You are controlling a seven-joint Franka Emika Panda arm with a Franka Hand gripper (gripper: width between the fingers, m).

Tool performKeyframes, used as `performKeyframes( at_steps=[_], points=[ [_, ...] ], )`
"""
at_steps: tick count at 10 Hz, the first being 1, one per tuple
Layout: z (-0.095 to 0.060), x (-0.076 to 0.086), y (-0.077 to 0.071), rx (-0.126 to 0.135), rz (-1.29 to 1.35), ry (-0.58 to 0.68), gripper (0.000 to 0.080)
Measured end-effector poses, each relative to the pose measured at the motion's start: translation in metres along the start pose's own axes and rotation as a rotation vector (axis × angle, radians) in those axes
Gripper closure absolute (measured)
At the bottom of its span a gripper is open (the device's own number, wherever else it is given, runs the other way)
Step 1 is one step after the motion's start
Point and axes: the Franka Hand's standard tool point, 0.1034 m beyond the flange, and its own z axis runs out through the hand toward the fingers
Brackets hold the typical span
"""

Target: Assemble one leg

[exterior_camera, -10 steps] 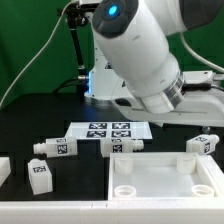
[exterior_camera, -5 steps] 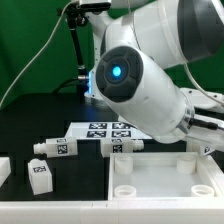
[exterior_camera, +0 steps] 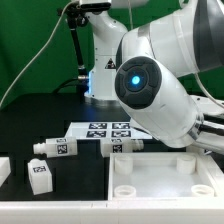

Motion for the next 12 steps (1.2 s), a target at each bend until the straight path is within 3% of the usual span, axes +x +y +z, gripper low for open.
performKeyframes(
  at_steps=[1,2,3,4,5,7,9,11,12],
  points=[
    [0.002,-0.001,0.000,-0.004,-0.001,-0.001,0.0151],
    [0.003,-0.001,0.000,-0.004,-0.002,-0.001,0.0242],
    [0.003,0.000,0.000,-0.004,-0.001,-0.001,0.0408],
    [0.002,0.000,0.000,-0.004,-0.002,-0.001,0.0408],
    [0.001,0.000,0.001,-0.002,-0.001,0.000,0.0518],
    [-0.007,0.000,0.002,0.000,-0.013,0.011,0.0518],
    [-0.041,-0.012,0.008,-0.011,-0.084,0.039,0.0518],
    [-0.077,-0.025,0.006,-0.041,-0.161,0.104,0.0518],
    [-0.088,-0.027,0.000,-0.031,-0.184,0.126,0.0518]
  ],
)
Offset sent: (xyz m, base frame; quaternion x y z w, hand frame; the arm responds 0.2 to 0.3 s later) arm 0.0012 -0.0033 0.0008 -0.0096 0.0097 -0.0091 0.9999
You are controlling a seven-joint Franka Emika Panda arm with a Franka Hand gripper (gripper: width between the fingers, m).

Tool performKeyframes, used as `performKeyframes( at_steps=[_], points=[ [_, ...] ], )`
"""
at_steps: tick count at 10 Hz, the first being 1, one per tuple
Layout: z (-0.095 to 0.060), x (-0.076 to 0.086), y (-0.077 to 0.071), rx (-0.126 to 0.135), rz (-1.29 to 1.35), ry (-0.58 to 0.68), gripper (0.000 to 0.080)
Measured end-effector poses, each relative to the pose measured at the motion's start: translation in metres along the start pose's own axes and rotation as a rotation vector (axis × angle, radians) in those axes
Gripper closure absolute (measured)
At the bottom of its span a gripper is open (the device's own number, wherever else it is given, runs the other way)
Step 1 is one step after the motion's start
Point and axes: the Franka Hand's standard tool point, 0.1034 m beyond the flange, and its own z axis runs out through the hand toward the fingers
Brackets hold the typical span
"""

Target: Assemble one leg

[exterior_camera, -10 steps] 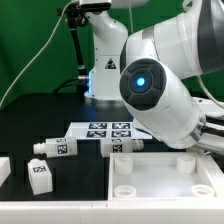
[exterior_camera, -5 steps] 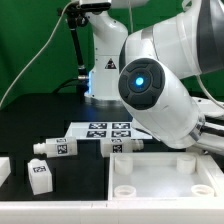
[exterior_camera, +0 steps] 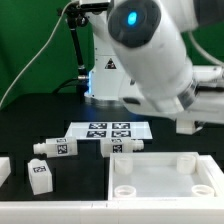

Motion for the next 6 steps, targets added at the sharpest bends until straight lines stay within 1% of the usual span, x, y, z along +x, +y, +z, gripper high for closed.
performKeyframes(
  at_steps=[1,2,4,5,6],
  points=[
    [0.003,0.008,-0.004,0.011,0.001,0.059,0.0518],
    [0.002,0.009,-0.008,0.024,-0.006,0.138,0.0518],
    [0.001,0.007,-0.012,0.039,-0.016,0.251,0.0518],
    [-0.002,0.012,-0.017,0.057,-0.021,0.335,0.0518],
    [-0.011,0.016,-0.017,0.039,-0.071,0.407,0.0518]
  ],
)
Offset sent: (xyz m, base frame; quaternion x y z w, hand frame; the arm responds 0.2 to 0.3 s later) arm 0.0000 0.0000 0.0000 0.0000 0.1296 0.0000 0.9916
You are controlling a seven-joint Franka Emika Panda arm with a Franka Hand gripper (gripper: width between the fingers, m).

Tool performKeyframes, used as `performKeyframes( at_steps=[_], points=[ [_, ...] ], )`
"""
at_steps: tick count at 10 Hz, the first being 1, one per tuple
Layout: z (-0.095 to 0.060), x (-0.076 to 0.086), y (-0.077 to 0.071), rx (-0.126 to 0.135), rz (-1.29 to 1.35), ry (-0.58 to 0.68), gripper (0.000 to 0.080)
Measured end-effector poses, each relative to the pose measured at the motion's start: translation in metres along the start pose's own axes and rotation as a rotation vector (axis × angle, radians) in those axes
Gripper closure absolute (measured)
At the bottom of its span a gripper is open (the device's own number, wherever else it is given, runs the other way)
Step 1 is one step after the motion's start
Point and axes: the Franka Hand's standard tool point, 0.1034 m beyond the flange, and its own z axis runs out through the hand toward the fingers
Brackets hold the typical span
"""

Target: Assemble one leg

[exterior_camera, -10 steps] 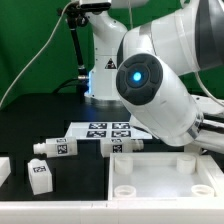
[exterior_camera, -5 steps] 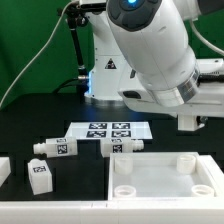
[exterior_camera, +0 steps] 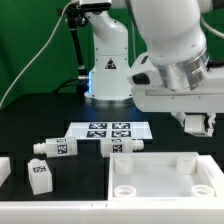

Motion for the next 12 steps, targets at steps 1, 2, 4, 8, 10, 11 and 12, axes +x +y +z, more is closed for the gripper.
performKeyframes(
  at_steps=[1,2,4,8,10,11,12],
  points=[
    [-0.016,0.010,-0.003,-0.015,-0.043,0.071,0.0518],
    [-0.040,0.020,-0.015,-0.060,-0.105,0.194,0.0518],
    [-0.059,0.024,-0.039,-0.064,-0.168,0.258,0.0518],
    [-0.051,0.021,-0.061,0.061,-0.196,0.528,0.0518],
    [-0.041,0.020,-0.063,0.092,-0.281,0.689,0.0518],
    [-0.044,0.028,-0.060,0.087,-0.350,0.772,0.0518],
    [-0.050,0.040,-0.050,0.044,-0.419,0.807,0.0518]
  ],
)
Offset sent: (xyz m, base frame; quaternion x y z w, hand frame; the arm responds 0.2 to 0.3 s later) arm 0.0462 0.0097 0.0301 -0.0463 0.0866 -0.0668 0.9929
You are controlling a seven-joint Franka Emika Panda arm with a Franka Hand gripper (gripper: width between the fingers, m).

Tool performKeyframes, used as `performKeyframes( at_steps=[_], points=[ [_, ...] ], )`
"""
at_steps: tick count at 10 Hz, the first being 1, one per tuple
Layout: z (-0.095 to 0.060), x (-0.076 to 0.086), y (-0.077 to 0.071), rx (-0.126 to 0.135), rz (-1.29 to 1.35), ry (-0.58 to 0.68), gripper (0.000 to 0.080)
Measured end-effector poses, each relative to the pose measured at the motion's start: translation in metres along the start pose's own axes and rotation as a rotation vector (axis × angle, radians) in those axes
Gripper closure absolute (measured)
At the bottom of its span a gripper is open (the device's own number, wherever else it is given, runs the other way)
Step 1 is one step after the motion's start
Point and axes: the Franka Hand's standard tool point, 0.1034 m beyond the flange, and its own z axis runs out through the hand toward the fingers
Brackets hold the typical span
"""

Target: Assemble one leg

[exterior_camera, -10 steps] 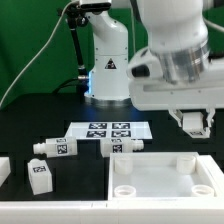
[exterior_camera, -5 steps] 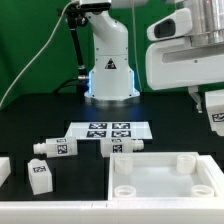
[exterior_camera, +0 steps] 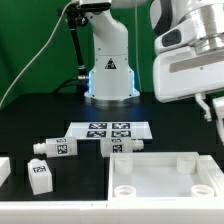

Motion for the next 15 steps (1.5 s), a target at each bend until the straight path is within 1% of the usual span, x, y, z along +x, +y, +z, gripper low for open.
performKeyframes(
  at_steps=[1,2,3,7,8,9,10,11,15],
  points=[
    [-0.002,0.012,0.010,-0.012,-0.048,0.016,0.0518],
    [-0.003,0.016,0.008,-0.010,-0.069,0.026,0.0518],
    [-0.003,0.014,0.002,-0.005,-0.085,0.025,0.0518],
    [-0.001,0.013,0.005,-0.009,-0.097,0.021,0.0518],
    [0.005,0.015,0.016,-0.022,-0.178,0.032,0.0518],
    [0.014,0.025,0.030,-0.044,-0.237,0.040,0.0518],
    [0.019,0.035,0.034,-0.053,-0.263,0.052,0.0518],
    [0.022,0.041,0.037,-0.057,-0.292,0.059,0.0518],
    [0.024,0.041,0.036,-0.058,-0.304,0.057,0.0518]
  ],
)
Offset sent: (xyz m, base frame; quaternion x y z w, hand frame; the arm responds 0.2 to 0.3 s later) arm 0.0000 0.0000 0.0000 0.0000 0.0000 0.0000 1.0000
